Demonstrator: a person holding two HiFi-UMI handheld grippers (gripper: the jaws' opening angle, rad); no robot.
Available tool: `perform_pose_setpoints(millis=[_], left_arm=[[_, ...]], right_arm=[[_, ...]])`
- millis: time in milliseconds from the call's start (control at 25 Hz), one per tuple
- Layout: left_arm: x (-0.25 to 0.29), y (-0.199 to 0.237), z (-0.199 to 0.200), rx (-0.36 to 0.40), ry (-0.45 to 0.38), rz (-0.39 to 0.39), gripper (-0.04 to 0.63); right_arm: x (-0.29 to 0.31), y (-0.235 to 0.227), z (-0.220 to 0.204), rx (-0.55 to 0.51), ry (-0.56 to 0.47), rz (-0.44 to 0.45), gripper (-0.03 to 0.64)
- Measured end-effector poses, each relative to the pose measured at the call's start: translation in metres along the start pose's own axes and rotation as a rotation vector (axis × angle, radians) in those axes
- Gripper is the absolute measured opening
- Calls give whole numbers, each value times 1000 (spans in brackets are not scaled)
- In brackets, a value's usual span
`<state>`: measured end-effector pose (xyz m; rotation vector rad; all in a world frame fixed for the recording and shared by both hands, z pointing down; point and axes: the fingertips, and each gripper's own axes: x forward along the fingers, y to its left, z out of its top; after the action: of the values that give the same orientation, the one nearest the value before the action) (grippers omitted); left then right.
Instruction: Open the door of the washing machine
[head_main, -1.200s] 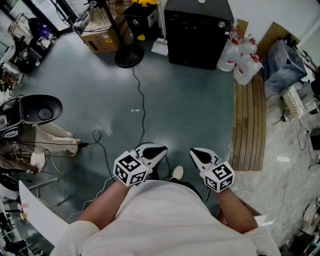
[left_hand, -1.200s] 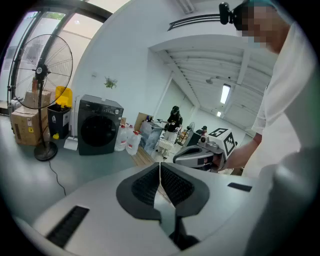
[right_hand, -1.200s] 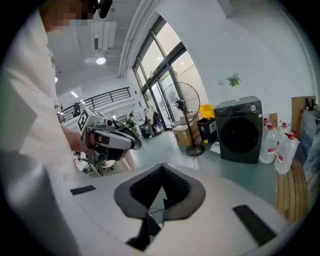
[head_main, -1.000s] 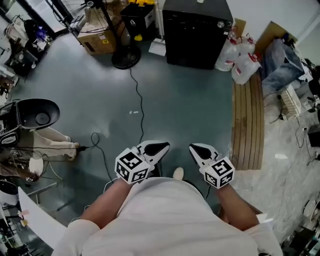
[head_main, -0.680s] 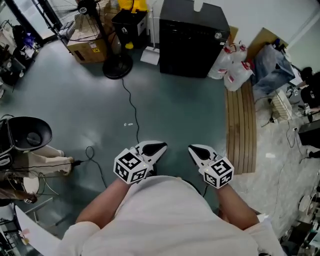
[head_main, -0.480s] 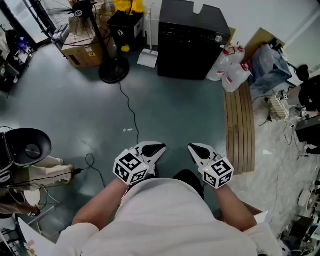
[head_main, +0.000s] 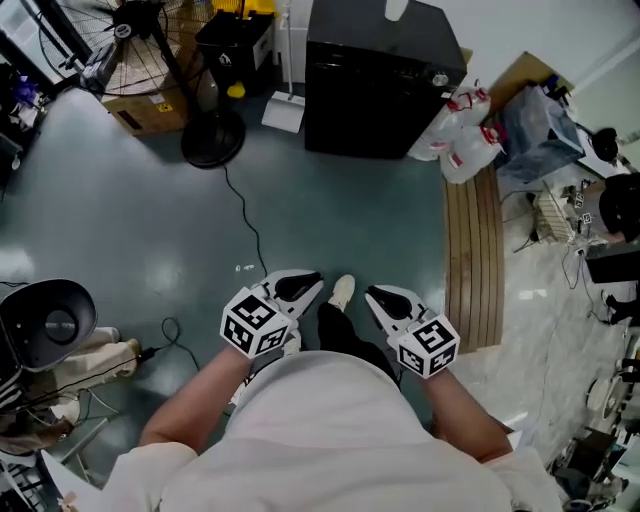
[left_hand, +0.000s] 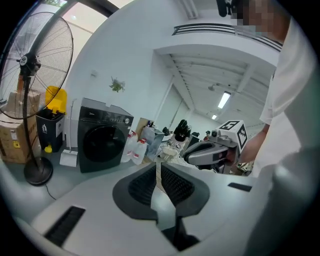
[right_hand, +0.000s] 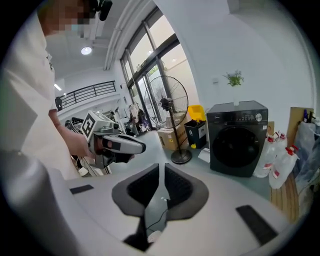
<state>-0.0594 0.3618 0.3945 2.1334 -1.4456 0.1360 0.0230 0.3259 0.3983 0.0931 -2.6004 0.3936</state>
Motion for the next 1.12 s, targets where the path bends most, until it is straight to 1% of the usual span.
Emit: perform_pose_setpoints(millis=[120, 200, 320, 440, 520, 600, 680, 760, 840, 1000, 1120], left_arm=[[23, 30, 18, -16, 3, 51, 21], [43, 51, 38, -21, 0, 79, 25], [75, 83, 66, -8, 19, 117, 63], [109, 114, 83, 2, 35, 148, 63], [133, 139, 90, 10, 56, 164, 68], [153, 164, 94, 17, 93, 170, 81], [170, 192, 99, 37, 122, 177, 81], [187, 226, 104, 63, 148, 189, 81], [206, 265, 107, 73, 171, 199, 83], [244, 338, 116, 102, 219, 210, 83], [274, 390, 125, 127, 258, 199, 81]], right_arm=[[16, -36, 23, -18, -12, 21, 46], [23, -63, 44, -35, -25, 30, 46], [27, -102, 64, -29, -38, 45, 46], [28, -141, 71, -12, -35, 44, 46], [31, -167, 71, 19, -29, 28, 46], [33, -185, 69, 66, -24, 12, 46], [36, -197, 69, 91, -15, -1, 46], [41, -210, 71, 107, -5, -21, 46], [47, -227, 75, 119, 8, -54, 46], [54, -265, 89, 169, 18, -156, 46], [66, -286, 103, 208, 34, -214, 46]])
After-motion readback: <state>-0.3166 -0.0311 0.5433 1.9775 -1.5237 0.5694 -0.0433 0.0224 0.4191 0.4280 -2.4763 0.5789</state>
